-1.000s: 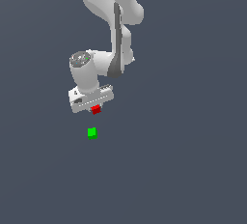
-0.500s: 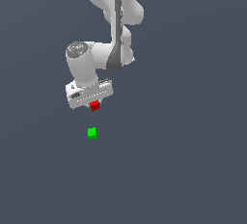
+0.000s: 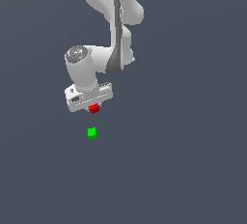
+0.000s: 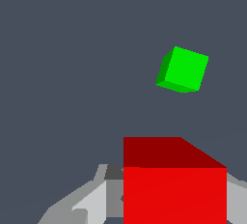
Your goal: Stack the red cube on top of the green cube.
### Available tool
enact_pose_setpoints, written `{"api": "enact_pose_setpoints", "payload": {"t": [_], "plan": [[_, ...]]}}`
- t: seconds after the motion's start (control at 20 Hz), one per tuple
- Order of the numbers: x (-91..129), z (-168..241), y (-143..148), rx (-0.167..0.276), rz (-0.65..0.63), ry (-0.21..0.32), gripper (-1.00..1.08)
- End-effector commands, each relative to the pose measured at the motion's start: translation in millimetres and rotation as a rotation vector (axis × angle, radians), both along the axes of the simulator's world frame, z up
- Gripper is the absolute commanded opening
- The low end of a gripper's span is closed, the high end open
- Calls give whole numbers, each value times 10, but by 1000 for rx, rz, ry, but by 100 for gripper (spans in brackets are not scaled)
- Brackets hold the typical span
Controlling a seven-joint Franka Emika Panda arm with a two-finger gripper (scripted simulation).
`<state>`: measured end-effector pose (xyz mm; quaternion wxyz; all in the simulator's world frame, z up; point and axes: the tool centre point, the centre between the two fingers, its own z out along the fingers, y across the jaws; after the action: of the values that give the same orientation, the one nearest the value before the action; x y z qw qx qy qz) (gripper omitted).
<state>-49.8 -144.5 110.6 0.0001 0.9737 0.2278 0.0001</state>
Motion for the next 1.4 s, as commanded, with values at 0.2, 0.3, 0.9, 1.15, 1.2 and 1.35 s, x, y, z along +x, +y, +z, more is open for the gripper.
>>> {"api": "enact_pose_setpoints", "payload": {"t": [0.2,0.3,0.9,1.15,1.2,1.35], "plan": [[255,-134,-22,0,0,0,-100],[358,-188,-32,0,0,0,-100],[849,-434,-81,0,0,0,-100],[923,-468,-89,0,0,0,-100],[930,-471,-90,0,0,0,-100],[935,-473,-91,0,0,0,100]]}}
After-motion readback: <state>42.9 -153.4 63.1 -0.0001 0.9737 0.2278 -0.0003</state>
